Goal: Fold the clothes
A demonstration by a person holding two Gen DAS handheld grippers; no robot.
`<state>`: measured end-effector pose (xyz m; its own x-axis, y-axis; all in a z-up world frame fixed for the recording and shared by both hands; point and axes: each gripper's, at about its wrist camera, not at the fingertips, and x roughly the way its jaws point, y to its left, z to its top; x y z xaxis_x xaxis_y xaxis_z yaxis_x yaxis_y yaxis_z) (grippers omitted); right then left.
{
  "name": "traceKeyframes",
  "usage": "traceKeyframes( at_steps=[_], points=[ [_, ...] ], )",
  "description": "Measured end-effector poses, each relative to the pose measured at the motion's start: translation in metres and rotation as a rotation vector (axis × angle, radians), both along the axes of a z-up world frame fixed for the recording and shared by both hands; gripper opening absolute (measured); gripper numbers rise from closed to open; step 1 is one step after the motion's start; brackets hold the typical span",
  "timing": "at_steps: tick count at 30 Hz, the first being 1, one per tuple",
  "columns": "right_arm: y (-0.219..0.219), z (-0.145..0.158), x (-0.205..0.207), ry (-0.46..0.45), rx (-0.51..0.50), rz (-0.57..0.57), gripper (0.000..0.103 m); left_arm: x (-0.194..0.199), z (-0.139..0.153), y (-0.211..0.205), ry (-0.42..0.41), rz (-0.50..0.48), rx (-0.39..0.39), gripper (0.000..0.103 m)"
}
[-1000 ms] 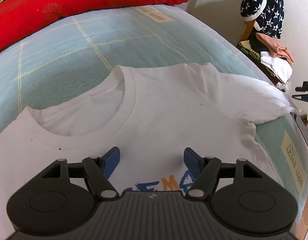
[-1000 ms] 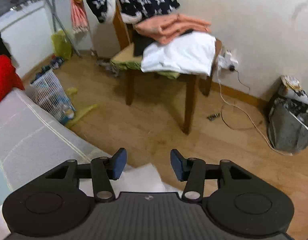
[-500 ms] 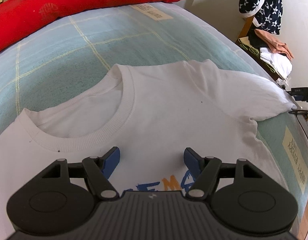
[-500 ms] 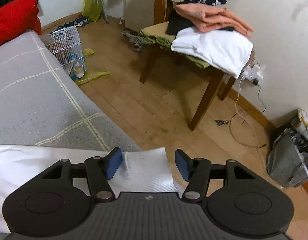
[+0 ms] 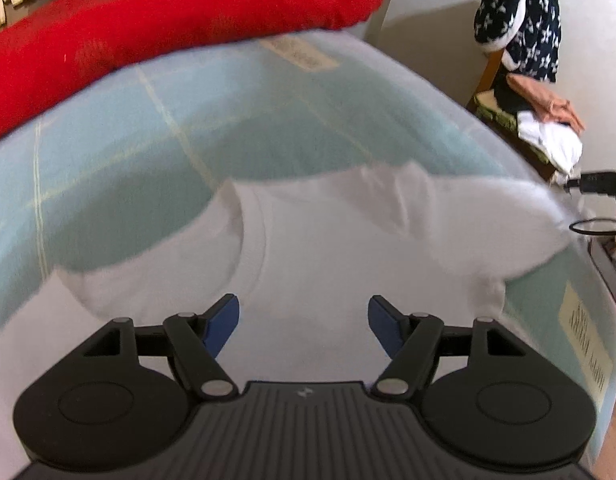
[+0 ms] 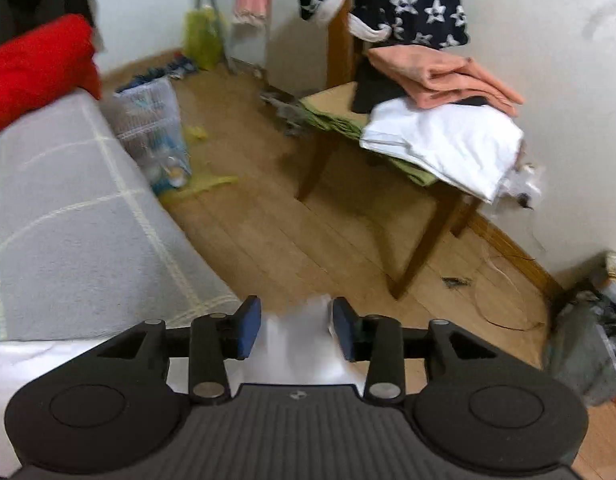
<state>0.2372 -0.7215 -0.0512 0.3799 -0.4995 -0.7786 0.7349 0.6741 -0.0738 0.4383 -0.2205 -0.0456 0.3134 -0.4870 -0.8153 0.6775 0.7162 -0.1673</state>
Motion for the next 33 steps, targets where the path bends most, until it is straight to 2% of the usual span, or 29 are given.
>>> traceKeyframes(
  at_steps=[1,3,4,8,11,13,15,17,19,21,23,26,29,33],
  points=[
    [0.008,0.004,0.001,-0.014,0.003,0.017,0.050,0.002,0.003,-0.003,-0.009,-0.003,-0.006,0.071],
    [0.033,0.013,0.005,-0.074,0.061,0.085,0.064,0.006,0.007,-0.011,-0.025,-0.018,-0.020,0.071],
    [0.047,0.016,0.008,-0.109,0.100,0.131,0.064,0.007,0.007,-0.016,-0.034,-0.025,-0.025,0.071],
    [0.114,0.020,0.043,-0.303,0.392,0.432,0.072,0.016,0.000,-0.028,-0.022,-0.029,-0.018,0.071],
    [0.163,0.014,0.078,-0.434,0.612,0.631,0.075,0.023,-0.013,-0.027,-0.019,0.014,0.046,0.071],
    [0.196,0.006,0.102,-0.460,0.683,0.725,0.075,0.027,-0.021,-0.018,-0.002,0.059,0.067,0.071],
    [0.224,-0.003,0.122,-0.446,0.731,0.793,0.075,0.031,-0.026,-0.008,0.010,0.099,0.067,0.071],
    [0.247,-0.012,0.139,-0.418,0.730,0.855,0.075,0.033,-0.028,0.001,0.018,0.115,0.047,0.071],
    [0.261,-0.022,0.156,-0.358,0.644,0.892,0.075,0.035,-0.030,0.006,0.020,0.117,0.029,0.071],
    [0.266,-0.028,0.170,-0.321,0.510,0.882,0.073,0.037,-0.031,0.008,0.013,0.114,0.013,0.071],
    [0.256,-0.029,0.179,-0.343,0.486,0.846,0.074,0.040,-0.031,0.009,0.018,0.123,-0.010,0.071],
    [0.244,-0.014,0.185,-0.332,0.475,0.793,0.074,0.042,-0.023,0.015,0.024,0.145,-0.056,0.070],
    [0.241,0.005,0.163,-0.351,0.500,0.810,0.078,0.041,-0.009,0.020,0.020,0.145,-0.100,0.070],
    [0.247,-0.010,0.152,-0.289,0.551,0.826,0.082,0.043,-0.003,0.018,0.020,0.132,-0.137,0.070]
  ],
)
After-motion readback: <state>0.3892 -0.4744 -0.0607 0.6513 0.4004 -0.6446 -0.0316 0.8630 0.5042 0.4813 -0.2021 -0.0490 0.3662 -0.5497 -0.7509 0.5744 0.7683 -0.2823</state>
